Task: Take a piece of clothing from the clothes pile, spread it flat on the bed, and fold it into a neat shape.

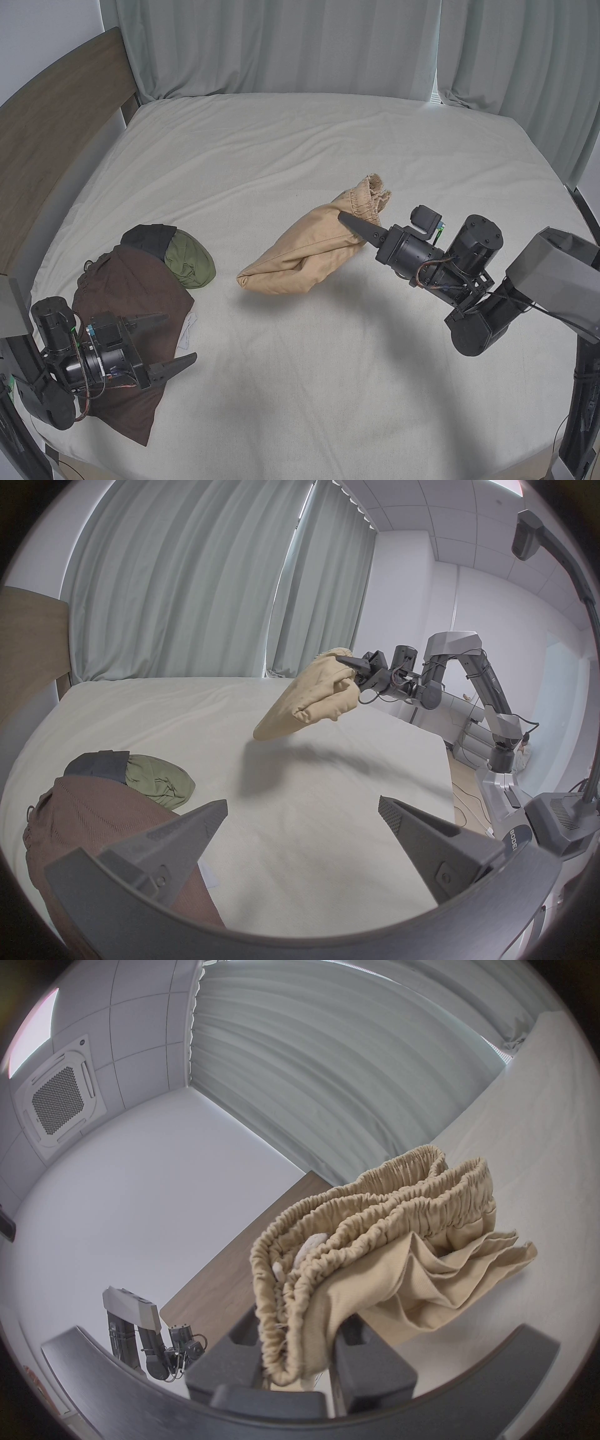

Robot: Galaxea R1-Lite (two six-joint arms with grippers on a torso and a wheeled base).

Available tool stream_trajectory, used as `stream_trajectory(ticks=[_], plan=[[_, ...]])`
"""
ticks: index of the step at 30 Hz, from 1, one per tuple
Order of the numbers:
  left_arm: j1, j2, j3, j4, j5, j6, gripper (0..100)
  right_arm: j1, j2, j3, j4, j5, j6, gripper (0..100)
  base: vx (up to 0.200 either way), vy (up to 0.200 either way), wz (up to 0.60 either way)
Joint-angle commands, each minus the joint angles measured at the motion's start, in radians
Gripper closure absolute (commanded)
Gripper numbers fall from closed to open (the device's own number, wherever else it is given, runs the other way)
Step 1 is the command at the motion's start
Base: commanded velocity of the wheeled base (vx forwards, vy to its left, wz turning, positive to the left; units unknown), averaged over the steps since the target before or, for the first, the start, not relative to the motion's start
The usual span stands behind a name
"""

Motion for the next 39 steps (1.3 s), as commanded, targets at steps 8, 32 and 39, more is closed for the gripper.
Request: stream_trajectory(ticks=[8, 32, 39], plan=[[-0.001, 0.007, 0.0, 0.0, 0.0, 0.001, 0, -0.036, 0.142, -0.077, -0.002, -0.002, 0.014, 100, 0.0, 0.0, 0.0], [-0.01, 0.01, 0.008, 0.0, 0.0, 0.001, 0, -0.051, 0.142, -0.168, 0.001, 0.035, 0.02, 100, 0.0, 0.0, 0.0], [-0.01, 0.018, 0.02, 0.0, 0.0, 0.001, 0, -0.062, 0.175, -0.286, 0.059, 0.035, 0.02, 100, 0.0, 0.0, 0.0]])
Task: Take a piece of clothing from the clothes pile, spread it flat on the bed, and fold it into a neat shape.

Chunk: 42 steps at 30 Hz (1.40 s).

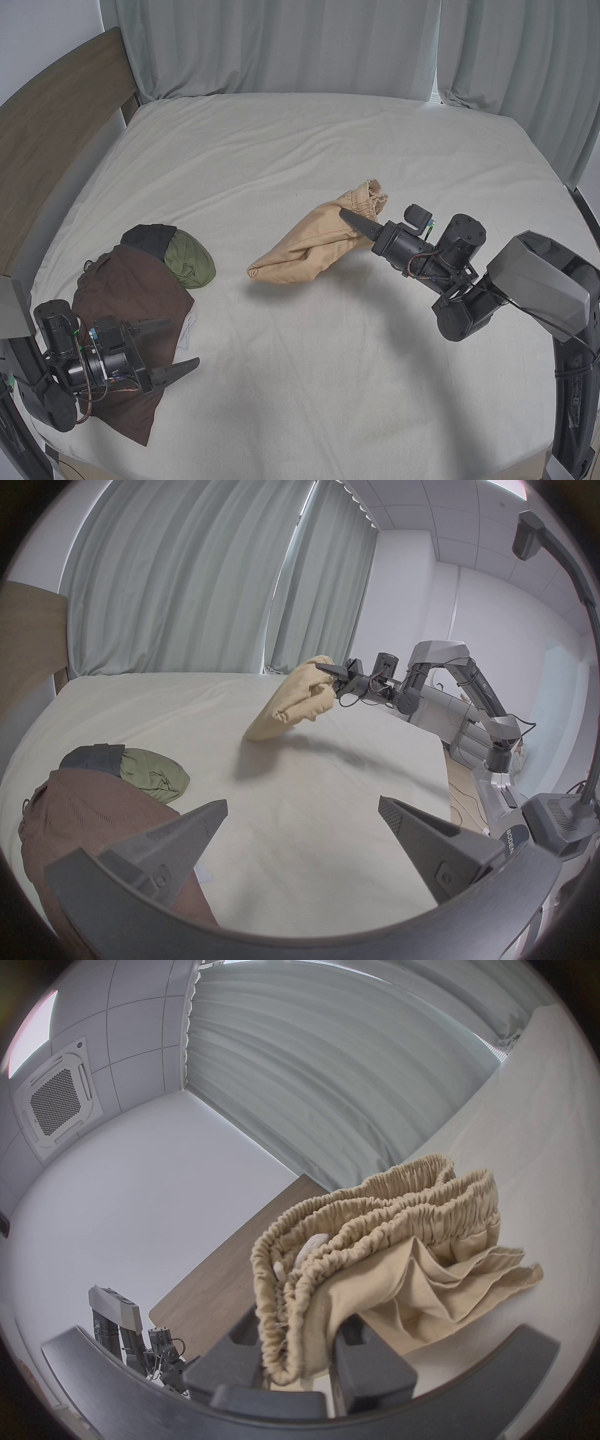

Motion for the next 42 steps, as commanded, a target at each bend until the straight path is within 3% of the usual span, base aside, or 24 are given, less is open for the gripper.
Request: stream_trajectory(ticks=[1, 42], plan=[[0.0, 0.005, 0.009, 0.0, 0.0, 0.0, 0, -0.006, 0.03, -0.088, 0.029, 0.001, 0.0, 100, 0.0, 0.0, 0.0], [-0.02, 0.024, 0.028, 0.0, 0.0, -0.001, 0, -0.036, 0.173, -0.589, 0.373, 0.001, 0.003, 100, 0.0, 0.0, 0.0]])
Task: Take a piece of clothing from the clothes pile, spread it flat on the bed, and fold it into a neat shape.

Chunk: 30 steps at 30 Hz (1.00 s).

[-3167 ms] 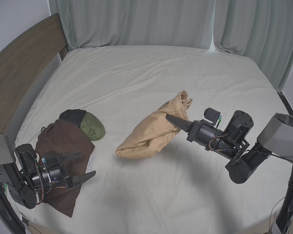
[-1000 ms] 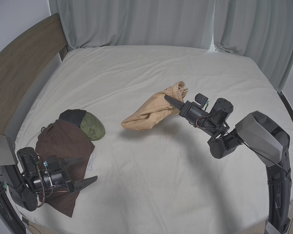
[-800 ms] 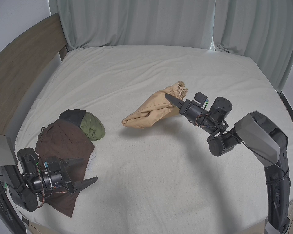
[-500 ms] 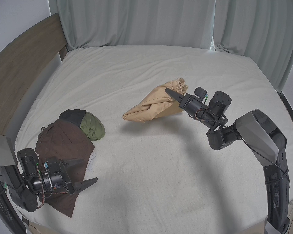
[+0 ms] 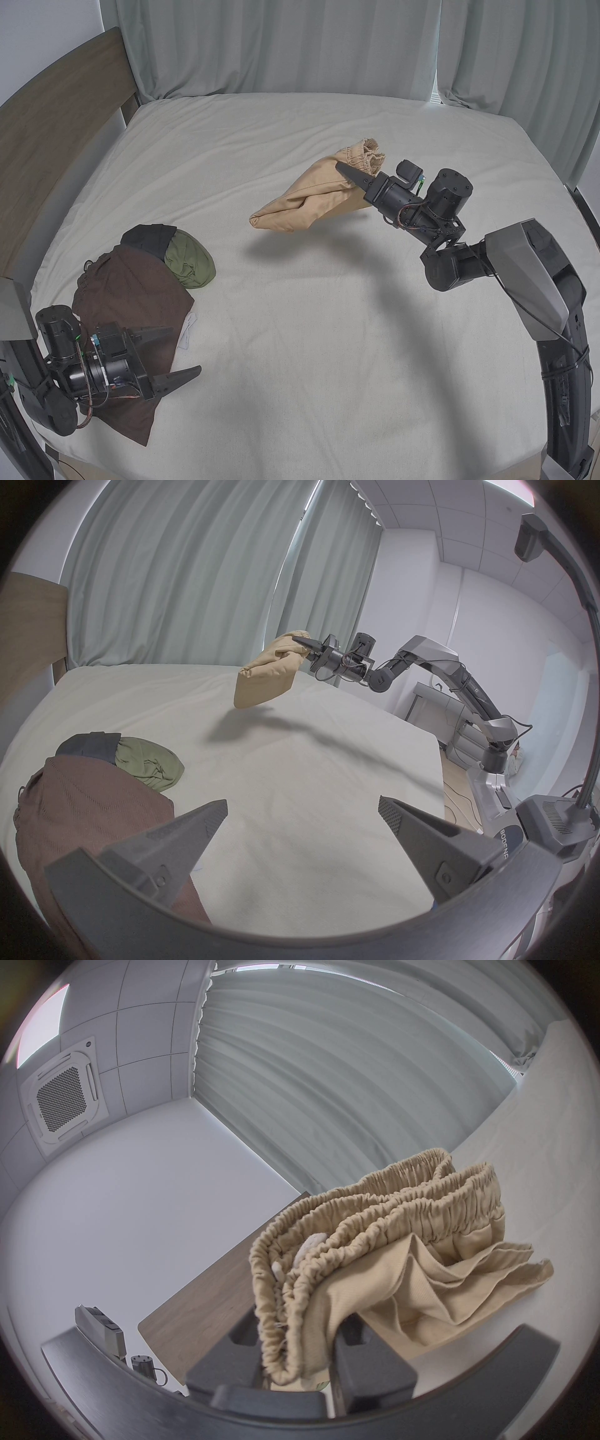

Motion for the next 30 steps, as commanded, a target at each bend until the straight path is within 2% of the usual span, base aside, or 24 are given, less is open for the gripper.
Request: stream_trajectory(ticks=[1, 8, 15, 20, 25, 30], plan=[[-0.012, 0.012, -0.001, 0.0, 0.0, -0.001, 0, -0.002, 0.093, -0.088, 0.036, 0.001, 0.0, 100, 0.0, 0.0, 0.0], [-0.004, 0.014, 0.0, 0.0, 0.0, -0.001, 0, -0.01, 0.168, -0.06, 0.019, -0.001, -0.003, 100, 0.0, 0.0, 0.0], [-0.003, 0.011, 0.002, 0.0, 0.0, -0.001, 0, -0.018, 0.129, 0.16, -0.098, -0.001, -0.008, 100, 0.0, 0.0, 0.0], [-0.007, 0.006, 0.0, 0.0, 0.0, -0.001, 0, -0.036, 0.12, 0.351, -0.239, -0.003, -0.009, 100, 0.0, 0.0, 0.0], [-0.009, 0.003, 0.011, 0.0, 0.0, -0.001, 0, -0.039, 0.135, 0.469, -0.349, -0.004, -0.02, 100, 0.0, 0.0, 0.0], [-0.006, -0.005, 0.014, 0.0, 0.0, -0.001, 0, -0.038, 0.18, 0.51, -0.378, -0.013, -0.021, 100, 0.0, 0.0, 0.0]])
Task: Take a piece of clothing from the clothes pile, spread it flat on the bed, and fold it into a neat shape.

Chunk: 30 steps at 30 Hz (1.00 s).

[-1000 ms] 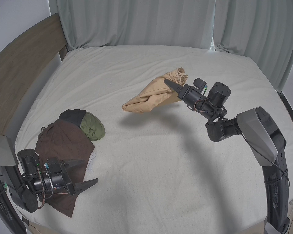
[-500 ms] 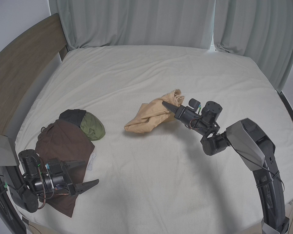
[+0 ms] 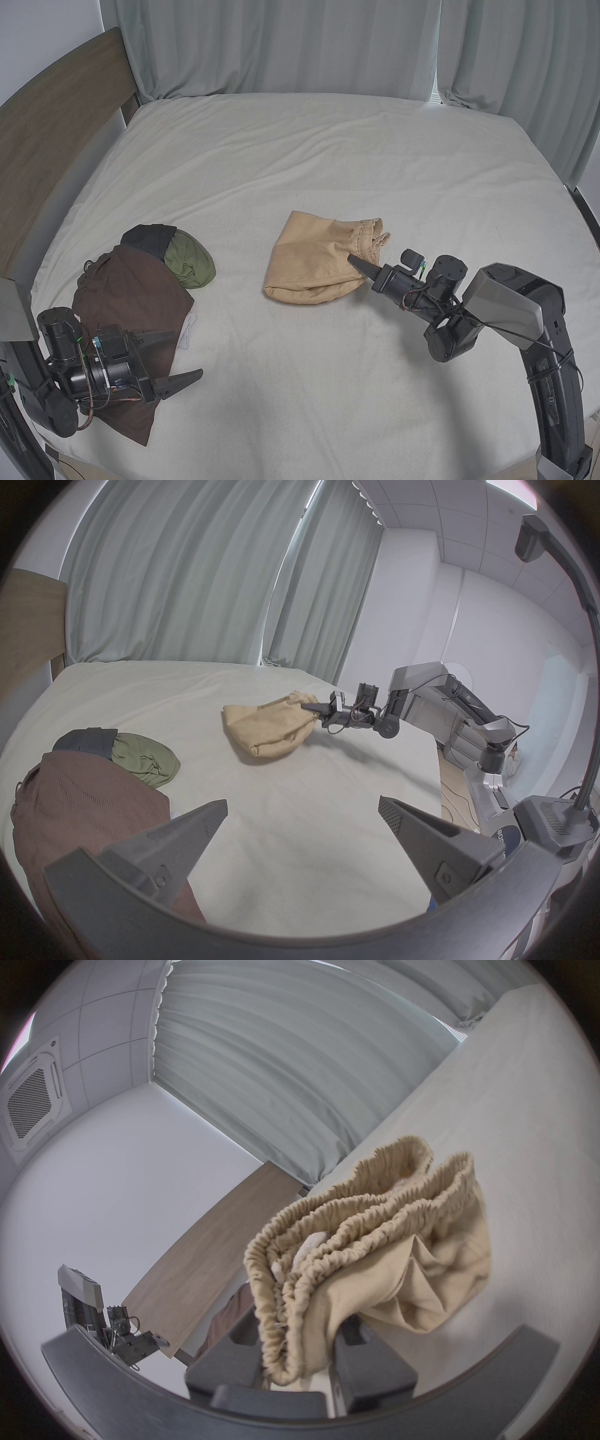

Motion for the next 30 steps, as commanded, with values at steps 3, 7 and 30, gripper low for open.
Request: stream_trajectory(ticks=[3, 7, 30], plan=[[0.001, -0.011, 0.005, 0.0, 0.0, 0.0, 0, 0.002, 0.055, 0.06, -0.013, -0.006, -0.016, 100, 0.0, 0.0, 0.0], [0.006, -0.013, 0.005, 0.0, 0.0, 0.002, 0, 0.007, 0.09, 0.062, -0.015, -0.006, -0.037, 100, 0.0, 0.0, 0.0], [0.003, -0.014, -0.001, 0.0, 0.0, 0.005, 0, 0.064, -0.1, 0.464, -0.012, -0.025, -0.214, 0, 0.0, 0.0, 0.0]])
